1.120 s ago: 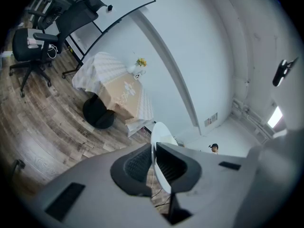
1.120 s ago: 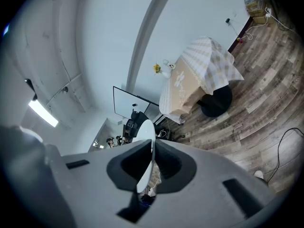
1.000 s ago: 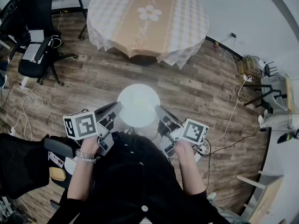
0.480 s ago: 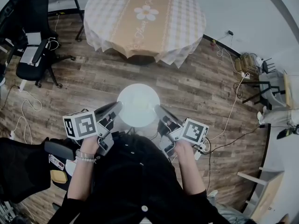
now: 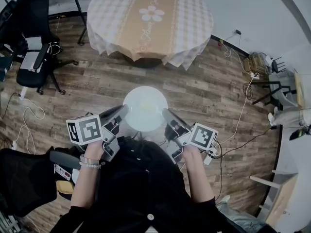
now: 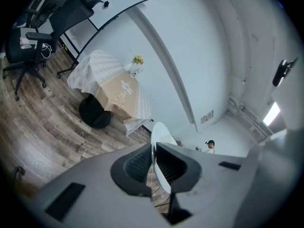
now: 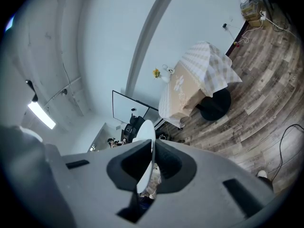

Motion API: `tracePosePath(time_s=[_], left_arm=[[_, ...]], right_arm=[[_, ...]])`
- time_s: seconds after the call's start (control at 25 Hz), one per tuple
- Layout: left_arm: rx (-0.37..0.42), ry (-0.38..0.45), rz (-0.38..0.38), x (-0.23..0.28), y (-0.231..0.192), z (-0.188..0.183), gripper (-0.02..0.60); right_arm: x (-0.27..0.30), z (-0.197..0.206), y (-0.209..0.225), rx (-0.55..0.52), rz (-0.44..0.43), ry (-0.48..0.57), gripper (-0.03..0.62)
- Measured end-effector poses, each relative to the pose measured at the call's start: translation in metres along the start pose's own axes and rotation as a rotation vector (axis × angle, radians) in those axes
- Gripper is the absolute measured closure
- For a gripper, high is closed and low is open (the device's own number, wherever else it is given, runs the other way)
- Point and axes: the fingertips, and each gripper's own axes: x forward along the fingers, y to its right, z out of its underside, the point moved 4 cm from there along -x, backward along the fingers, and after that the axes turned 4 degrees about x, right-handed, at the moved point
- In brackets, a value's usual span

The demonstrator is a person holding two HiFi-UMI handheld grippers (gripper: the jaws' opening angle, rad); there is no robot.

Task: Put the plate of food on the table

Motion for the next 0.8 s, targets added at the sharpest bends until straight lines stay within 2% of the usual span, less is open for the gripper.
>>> tracePosePath(time_s=[0.8], left_arm=[[0.022, -0.021, 0.012, -0.015, -0.01, -0.005, 0.561]], right_arm=[[0.011, 0.016, -0.004, 0.002, 0.008, 0.031, 0.586]])
